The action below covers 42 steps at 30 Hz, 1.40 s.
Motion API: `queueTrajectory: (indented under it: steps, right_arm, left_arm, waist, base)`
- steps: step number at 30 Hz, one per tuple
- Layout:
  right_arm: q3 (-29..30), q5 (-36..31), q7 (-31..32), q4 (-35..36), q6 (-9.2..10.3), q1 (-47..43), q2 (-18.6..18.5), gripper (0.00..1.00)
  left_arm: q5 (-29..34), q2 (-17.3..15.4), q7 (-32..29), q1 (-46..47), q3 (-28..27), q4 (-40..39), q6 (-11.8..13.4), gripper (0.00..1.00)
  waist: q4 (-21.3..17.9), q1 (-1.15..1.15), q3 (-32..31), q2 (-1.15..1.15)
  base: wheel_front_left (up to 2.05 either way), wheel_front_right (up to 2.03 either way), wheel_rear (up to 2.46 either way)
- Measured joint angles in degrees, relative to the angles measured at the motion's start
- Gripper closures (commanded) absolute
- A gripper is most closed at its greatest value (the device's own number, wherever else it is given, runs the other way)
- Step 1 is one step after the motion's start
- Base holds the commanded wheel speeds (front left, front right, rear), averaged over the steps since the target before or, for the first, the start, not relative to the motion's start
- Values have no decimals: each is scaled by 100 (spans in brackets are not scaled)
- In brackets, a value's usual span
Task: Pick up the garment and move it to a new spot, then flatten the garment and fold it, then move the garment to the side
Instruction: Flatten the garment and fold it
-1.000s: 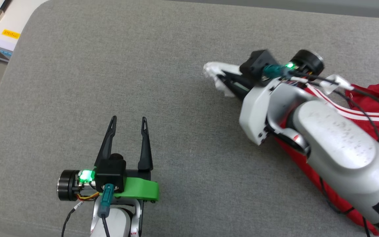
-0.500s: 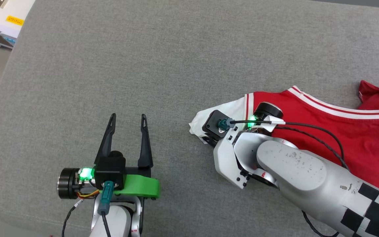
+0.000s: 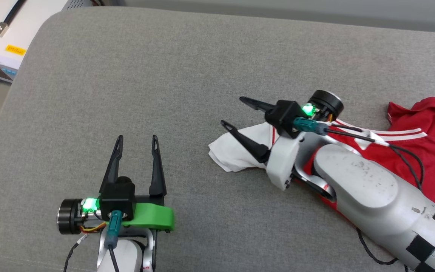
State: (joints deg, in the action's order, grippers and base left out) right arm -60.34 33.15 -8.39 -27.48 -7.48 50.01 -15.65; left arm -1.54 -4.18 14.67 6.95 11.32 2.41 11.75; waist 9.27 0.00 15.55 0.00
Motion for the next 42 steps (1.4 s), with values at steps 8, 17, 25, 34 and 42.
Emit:
queueTrajectory:
  steps: [8, 17, 25, 34, 42]
  right_arm:
    - [2402, -1188, -559, 712, -4, -1170, -200, 0]
    - [4879, -2461, -610, 2101, -4, -2919, 322, 0]
    - [6219, -2856, -609, 2721, -4, -3999, 758, 0]
    - [6652, -3173, -609, 3292, -4, -4964, 1084, 0]
    - [6296, -3028, -609, 3483, -4, -4994, 1079, 0]
  left_arm:
    - [8, -162, 0, -132, -83, -52, -75, 0]
    - [8, -258, 0, -258, -159, -86, -92, 0]
    - [8, -269, 0, -361, -176, -102, -96, 0]
    - [-102, -400, 0, -309, -183, -114, -555, 0]
    - [-460, -991, -229, 940, -38, 548, -1645, 0]
  waist:
    - [-249, 0, -339, 0]
    - [-553, 0, -577, 0]
    - [-725, 0, -695, 0]
    - [-763, 0, -705, 0]
    - [-836, 0, -636, 0]
  base:
    - [0, 0, 0]
    - [0, 0, 0]
    - [0, 0, 0]
    - [0, 0, 0]
    - [0, 0, 0]
